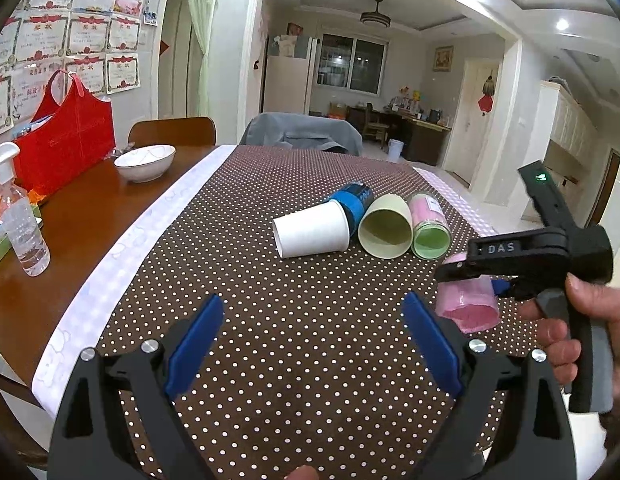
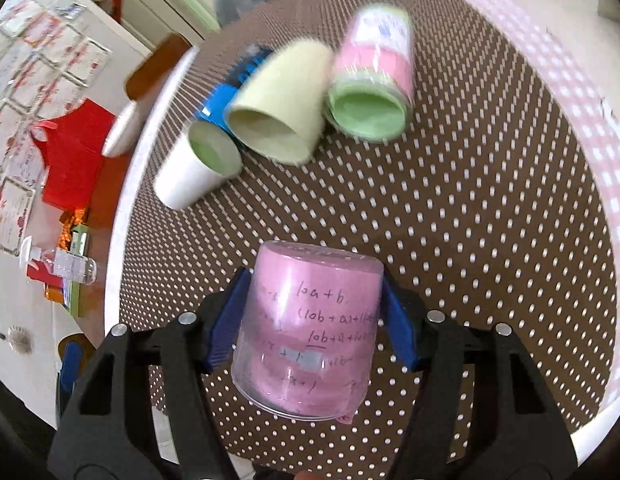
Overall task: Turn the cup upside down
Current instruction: 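Lift the pink cup with the right gripper and set it down rim-down, then open the right gripper and pull it back from the pink cup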
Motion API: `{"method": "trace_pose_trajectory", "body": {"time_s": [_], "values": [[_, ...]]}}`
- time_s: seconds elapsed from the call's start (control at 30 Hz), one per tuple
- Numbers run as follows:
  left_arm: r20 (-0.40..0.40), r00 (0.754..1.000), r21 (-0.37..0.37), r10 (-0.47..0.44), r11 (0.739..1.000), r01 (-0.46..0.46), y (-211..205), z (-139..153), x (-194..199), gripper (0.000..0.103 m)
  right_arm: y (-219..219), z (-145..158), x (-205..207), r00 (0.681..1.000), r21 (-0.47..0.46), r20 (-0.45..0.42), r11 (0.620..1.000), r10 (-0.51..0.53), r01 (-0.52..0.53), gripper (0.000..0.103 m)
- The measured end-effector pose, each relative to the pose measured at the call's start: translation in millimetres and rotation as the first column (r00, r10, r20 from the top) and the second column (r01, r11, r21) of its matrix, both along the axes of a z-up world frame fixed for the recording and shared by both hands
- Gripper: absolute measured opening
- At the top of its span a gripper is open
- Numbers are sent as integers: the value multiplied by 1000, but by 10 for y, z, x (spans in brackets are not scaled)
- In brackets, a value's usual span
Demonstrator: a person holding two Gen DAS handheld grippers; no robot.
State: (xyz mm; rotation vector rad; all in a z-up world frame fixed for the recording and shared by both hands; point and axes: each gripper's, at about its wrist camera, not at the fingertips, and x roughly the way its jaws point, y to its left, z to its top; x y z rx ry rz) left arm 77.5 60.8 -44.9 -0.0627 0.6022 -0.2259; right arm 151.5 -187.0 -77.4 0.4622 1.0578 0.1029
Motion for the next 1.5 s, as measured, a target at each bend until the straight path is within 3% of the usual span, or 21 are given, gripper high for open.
{"method": "trace_pose_trajectory", "body": {"time_s": [0.17,0.3,0.43,0.6,0.87,1.03,1.1,1.27,1.5], "values": [[7,1000,-5,24,1000,-24,9,60,-18,90,89,149,-209,975,-140,223,990,20,12,62],[15,999,-10,39,999,-39,14,101,-46,90,222,172,-401,903,-265,425,963,68,52,62],[20,999,-13,48,999,-48,-3,107,-69,90,390,88,-571,833,-366,535,927,142,77,62],[10,999,-13,52,999,-51,-33,74,-74,90,565,-39,-553,822,-410,534,911,199,45,62],[1,998,-20,65,998,-65,23,21,-93,90,669,-195,-378,872,-438,437,899,219,-7,63],[-3,998,-20,65,998,-65,32,2,-82,90,692,-254,-437,885,-453,392,890,252,-53,65],[-1,998,-19,64,998,-64,27,7,-90,90,686,-269,-480,886,-445,380,892,265,-76,79],[4,998,-14,62,998,-62,1,26,-104,90,604,-186,-605,878,-394,410,916,249,-76,97],[27,998,3,53,999,-53,-97,113,-152,90,465,46,-723,870,-308,447,949,208,-68,97]]}}
